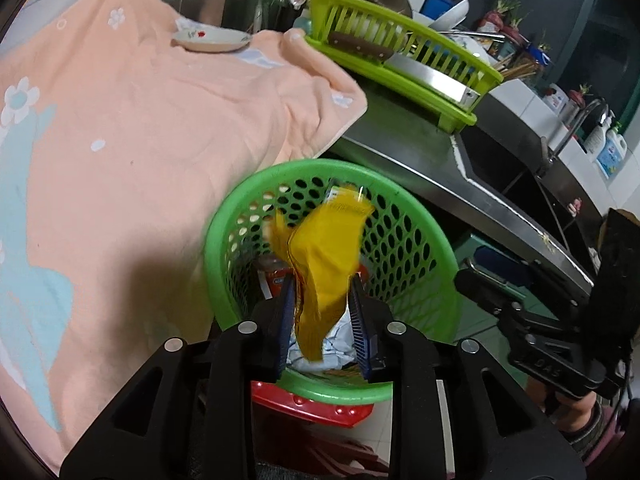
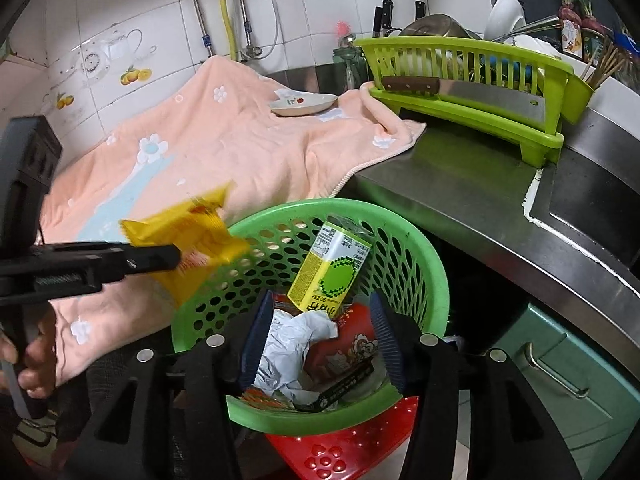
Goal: Collect trash
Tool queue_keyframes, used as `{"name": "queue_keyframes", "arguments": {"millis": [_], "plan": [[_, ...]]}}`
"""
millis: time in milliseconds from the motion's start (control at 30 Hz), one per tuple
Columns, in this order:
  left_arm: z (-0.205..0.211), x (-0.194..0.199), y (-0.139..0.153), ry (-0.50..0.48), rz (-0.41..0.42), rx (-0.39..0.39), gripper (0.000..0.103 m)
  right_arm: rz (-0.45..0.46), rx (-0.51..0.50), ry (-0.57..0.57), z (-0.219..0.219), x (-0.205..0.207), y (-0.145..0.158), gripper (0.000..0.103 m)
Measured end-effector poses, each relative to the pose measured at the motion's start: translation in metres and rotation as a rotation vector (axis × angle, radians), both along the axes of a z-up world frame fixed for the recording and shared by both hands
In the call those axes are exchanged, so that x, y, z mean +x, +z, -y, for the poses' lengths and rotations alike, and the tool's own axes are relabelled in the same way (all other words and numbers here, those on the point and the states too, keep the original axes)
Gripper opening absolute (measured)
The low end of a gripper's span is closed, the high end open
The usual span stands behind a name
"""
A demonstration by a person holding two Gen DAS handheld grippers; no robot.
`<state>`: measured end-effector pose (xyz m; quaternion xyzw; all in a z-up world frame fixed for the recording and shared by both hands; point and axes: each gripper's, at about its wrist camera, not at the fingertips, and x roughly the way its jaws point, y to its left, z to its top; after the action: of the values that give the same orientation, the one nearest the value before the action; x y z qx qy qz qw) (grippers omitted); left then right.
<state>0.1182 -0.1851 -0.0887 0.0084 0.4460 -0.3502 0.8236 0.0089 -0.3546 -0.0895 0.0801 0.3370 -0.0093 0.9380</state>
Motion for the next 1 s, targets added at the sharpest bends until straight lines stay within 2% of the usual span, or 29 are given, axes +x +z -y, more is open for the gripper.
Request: {"name": "queue_keyframes", "arguments": {"millis": [67, 100, 300, 367, 633, 767, 1000], "plan": [[0.0, 0.001, -0.002, 0.008, -0.001, 0.007, 0.041, 0.002, 0.001, 0.003, -0.001, 0.0, 0.001, 0.051], [-0.001, 0.001, -0.002, 0.013, 0.003, 0.01, 0.043, 0.003, 0.003, 0.006, -0.002, 0.0, 0.001, 0.051], [-0.013, -0.001, 0.003, 0.039, 0.016, 0.006, 0.046, 0.008, 0.019, 0.026, -0.008, 0.0, 0.002, 0.055], [-0.022, -0.001, 0.009, 0.062, 0.031, 0.013, 0.051, 0.013, 0.024, 0.04, -0.012, 0.001, 0.004, 0.056], [-0.085, -0.006, 0.041, 0.21, 0.103, 0.015, 0.068, 0.047, 0.072, 0.126, -0.033, 0.011, 0.014, 0.066], [-0.125, -0.011, 0.057, 0.309, 0.123, 0.015, 0.076, 0.071, 0.076, 0.188, -0.05, 0.017, 0.022, 0.067], [-0.175, -0.026, 0.071, 0.435, 0.148, 0.007, 0.082, 0.124, 0.081, 0.317, -0.083, 0.023, 0.038, 0.071]]}}
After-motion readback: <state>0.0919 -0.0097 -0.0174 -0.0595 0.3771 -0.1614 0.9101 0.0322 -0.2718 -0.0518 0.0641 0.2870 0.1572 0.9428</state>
